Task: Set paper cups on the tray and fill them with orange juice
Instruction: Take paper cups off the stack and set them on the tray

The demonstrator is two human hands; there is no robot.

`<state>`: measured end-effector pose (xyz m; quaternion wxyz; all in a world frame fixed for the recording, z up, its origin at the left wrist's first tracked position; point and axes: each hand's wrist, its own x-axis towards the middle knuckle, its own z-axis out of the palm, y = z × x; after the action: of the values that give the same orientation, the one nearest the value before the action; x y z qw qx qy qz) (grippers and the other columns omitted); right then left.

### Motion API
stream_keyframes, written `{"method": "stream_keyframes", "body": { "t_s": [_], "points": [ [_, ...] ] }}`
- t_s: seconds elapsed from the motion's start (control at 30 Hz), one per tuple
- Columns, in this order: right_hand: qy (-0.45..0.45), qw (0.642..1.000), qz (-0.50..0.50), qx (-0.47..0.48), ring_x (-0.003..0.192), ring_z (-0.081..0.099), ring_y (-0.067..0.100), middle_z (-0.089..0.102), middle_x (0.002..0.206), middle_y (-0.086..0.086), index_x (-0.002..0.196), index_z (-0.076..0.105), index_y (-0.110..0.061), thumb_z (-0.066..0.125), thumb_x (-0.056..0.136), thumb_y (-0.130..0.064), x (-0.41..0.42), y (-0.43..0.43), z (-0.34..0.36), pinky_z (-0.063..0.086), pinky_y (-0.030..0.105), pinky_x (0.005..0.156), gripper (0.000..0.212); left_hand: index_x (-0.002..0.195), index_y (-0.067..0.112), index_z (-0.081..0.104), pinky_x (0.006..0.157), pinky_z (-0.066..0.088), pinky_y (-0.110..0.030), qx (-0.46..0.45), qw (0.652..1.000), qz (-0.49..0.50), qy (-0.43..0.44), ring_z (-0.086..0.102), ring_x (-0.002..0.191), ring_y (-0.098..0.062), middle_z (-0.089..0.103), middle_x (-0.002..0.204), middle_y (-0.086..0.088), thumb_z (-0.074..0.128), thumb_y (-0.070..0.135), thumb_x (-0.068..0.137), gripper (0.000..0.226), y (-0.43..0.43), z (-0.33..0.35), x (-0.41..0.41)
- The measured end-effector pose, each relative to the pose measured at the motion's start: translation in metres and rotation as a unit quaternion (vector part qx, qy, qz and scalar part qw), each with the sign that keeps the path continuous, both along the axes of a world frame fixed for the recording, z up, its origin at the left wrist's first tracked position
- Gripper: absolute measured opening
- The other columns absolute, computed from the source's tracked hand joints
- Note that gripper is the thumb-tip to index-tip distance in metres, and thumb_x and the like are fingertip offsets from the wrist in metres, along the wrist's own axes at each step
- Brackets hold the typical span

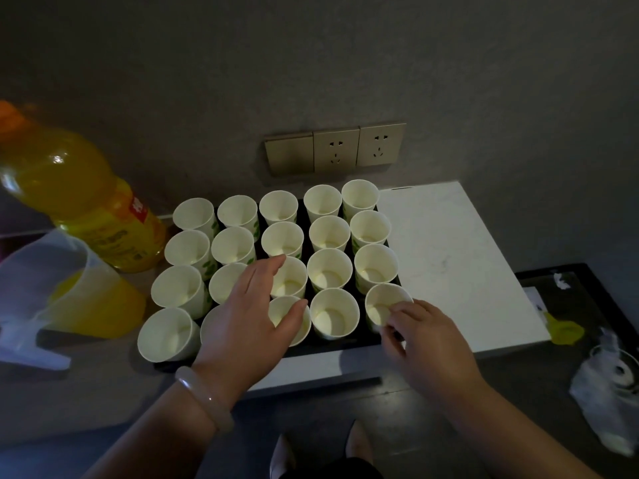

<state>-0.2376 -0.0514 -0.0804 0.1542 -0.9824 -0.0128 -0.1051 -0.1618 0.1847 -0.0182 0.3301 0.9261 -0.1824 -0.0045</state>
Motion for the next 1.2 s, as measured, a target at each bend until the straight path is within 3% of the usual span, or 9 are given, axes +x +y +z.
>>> {"method": "stream_keyframes", "body": {
  "t_s": [0.17, 0.3, 0.43, 0.5, 0.63, 0.73, 0.87, 1.03, 1.2],
  "points": [
    [-0.011, 1.0, 0.0, 0.024, 0.074, 0.06, 0.017, 0.068, 0.087, -0.003, 0.087, 0.068, -0.015, 0.075, 0.078, -0.03, -0.002, 0.001, 0.011, 0.045, 0.024, 0.061, 0.018, 0.14, 0.031, 0.035, 0.083, 0.036, -0.017, -0.002, 1.0, 0.007, 0.004, 0.039, 0.102, 0.007, 0.043, 0.136, 0.015, 0.062, 0.042, 0.086, 0.061, 0.001, 0.0, 0.002],
    [-0.02, 0.992, -0.065, 0.104, 0.09, 0.059, 0.018, 0.062, 0.108, 0.0, 0.11, 0.065, -0.014, 0.073, 0.082, -0.03, -0.004, -0.002, 0.018, 0.049, 0.027, 0.069, 0.033, 0.139, 0.031, 0.036, 0.084, 0.037, -0.019, 0.008, 1.0, 0.011, -0.006, 0.036, 0.109, 0.007, 0.042, 0.137, 0.015, 0.063, 0.043, 0.086, 0.06, 0.004, -0.001, 0.004],
    [0.083, 0.963, -0.15, 0.209, 0.136, 0.032, 0.022, 0.028, 0.153, -0.001, 0.146, 0.033, -0.029, 0.057, 0.091, -0.042, 0.011, -0.001, 0.016, 0.037, 0.034, 0.099, 0.061, 0.138, 0.027, 0.04, 0.089, 0.035, -0.021, 0.03, 0.999, 0.012, -0.011, 0.039, 0.119, -0.002, 0.042, 0.139, 0.013, 0.063, 0.04, 0.087, 0.058, 0.005, -0.004, 0.006],
    [0.133, 0.953, -0.152, 0.225, 0.146, 0.012, 0.022, 0.008, 0.161, -0.004, 0.152, 0.016, -0.035, 0.049, 0.094, -0.05, 0.021, 0.004, 0.011, 0.028, 0.041, 0.111, 0.069, 0.139, 0.025, 0.04, 0.093, 0.033, -0.021, 0.052, 0.998, 0.014, -0.012, 0.039, 0.126, -0.008, 0.04, 0.142, 0.011, 0.061, 0.041, 0.088, 0.058, 0.006, -0.006, 0.007],
    [0.163, 0.95, -0.137, 0.23, 0.148, 0.001, 0.019, -0.003, 0.162, -0.006, 0.152, 0.007, -0.037, 0.039, 0.094, -0.056, 0.031, 0.013, 0.0, 0.016, 0.043, 0.118, 0.069, 0.141, 0.023, 0.038, 0.108, 0.035, -0.034, 0.073, 0.997, 0.011, 0.0, 0.035, 0.134, -0.014, 0.036, 0.146, 0.006, 0.057, 0.044, 0.089, 0.059, 0.013, -0.011, 0.009],
    [0.174, 0.957, -0.139, 0.186, 0.148, 0.002, 0.023, -0.003, 0.162, -0.005, 0.153, 0.012, -0.035, 0.024, 0.09, -0.069, 0.035, 0.015, 0.0, 0.02, 0.049, 0.117, 0.073, 0.143, 0.025, 0.035, 0.11, 0.036, -0.039, 0.084, 0.996, 0.016, 0.017, 0.029, 0.138, -0.014, 0.031, 0.149, 0.006, 0.052, 0.048, 0.09, 0.061, 0.018, -0.014, 0.009],
    [0.181, 0.947, -0.157, 0.215, 0.147, 0.006, 0.023, 0.003, 0.162, -0.004, 0.153, 0.01, -0.036, 0.038, 0.094, -0.056, 0.036, 0.016, 0.005, 0.021, 0.046, 0.115, 0.067, 0.141, 0.022, 0.038, 0.107, 0.036, -0.035, 0.074, 0.997, 0.022, 0.011, 0.034, 0.135, -0.015, 0.035, 0.146, 0.005, 0.056, 0.044, 0.09, 0.058, 0.024, -0.015, 0.01],
    [0.155, 0.949, -0.157, 0.226, 0.147, 0.009, 0.02, 0.007, 0.161, -0.008, 0.151, 0.014, -0.041, 0.035, 0.093, -0.059, 0.033, 0.018, 0.015, 0.021, 0.047, 0.114, 0.064, 0.138, 0.02, 0.042, 0.104, 0.039, -0.034, 0.067, 0.997, 0.03, -0.007, 0.04, 0.131, -0.018, 0.04, 0.143, 0.002, 0.059, 0.041, 0.088, 0.056, 0.033, -0.013, 0.01],
    [0.099, 0.966, -0.138, 0.193, 0.148, 0.006, 0.02, 0.011, 0.161, -0.005, 0.15, 0.022, -0.036, 0.024, 0.08, -0.069, 0.031, 0.034, 0.035, 0.02, 0.047, 0.116, 0.078, 0.138, 0.022, 0.042, 0.1, 0.034, -0.025, 0.063, 0.997, 0.035, -0.017, 0.039, 0.13, -0.014, 0.039, 0.143, 0.006, 0.059, 0.039, 0.089, 0.055, 0.045, -0.01, 0.007]
  ]
}}
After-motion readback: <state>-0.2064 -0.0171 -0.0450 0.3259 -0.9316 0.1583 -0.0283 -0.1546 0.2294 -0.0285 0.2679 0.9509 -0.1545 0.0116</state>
